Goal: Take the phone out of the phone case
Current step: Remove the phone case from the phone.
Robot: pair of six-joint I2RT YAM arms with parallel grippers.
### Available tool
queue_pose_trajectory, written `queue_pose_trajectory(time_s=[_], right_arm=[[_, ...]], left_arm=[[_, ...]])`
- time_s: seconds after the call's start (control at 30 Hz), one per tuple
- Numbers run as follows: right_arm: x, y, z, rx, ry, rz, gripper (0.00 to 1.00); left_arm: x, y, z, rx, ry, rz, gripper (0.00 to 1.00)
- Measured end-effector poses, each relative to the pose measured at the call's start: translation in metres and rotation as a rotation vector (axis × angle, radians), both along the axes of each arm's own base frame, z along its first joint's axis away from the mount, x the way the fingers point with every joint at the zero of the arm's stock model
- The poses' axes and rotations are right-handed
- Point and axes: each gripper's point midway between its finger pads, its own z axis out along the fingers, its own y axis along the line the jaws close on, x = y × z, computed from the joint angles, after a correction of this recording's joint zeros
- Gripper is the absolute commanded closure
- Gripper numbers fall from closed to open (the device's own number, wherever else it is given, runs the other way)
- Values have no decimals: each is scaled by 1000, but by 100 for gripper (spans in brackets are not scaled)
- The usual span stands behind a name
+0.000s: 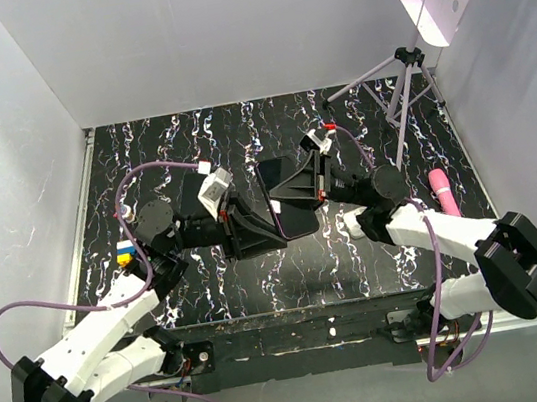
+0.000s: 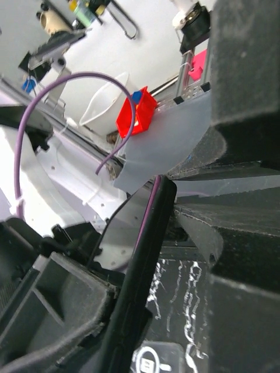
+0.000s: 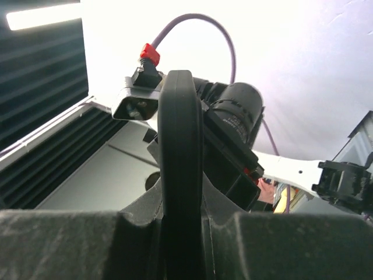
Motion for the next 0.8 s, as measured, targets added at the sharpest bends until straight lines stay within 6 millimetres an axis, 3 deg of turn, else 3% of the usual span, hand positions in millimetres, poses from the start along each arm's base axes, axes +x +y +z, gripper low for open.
queue_pose_trajectory(time_s=[0.43,0.5,0.6,0.67,0.73,0.8], right_arm=[[31,5,-24,-64,63,-127,99],[20,8,-22,-62,70,-78,99],[-5,8,-10,-38,26,0,99],[-17,3,1,-16,-17,21,99],[-24,-4,10,1,-60,19,99],[-26,-12,16,3,-105,-1,99]], left_arm=[[29,18,-28,110,103,285,100],[57,25,-50,171,158,440,100],[97,39,-107,349,288,630,100],[103,44,-136,430,348,667,100],[98,48,-153,463,382,671,99],[89,48,-151,441,388,645,78]])
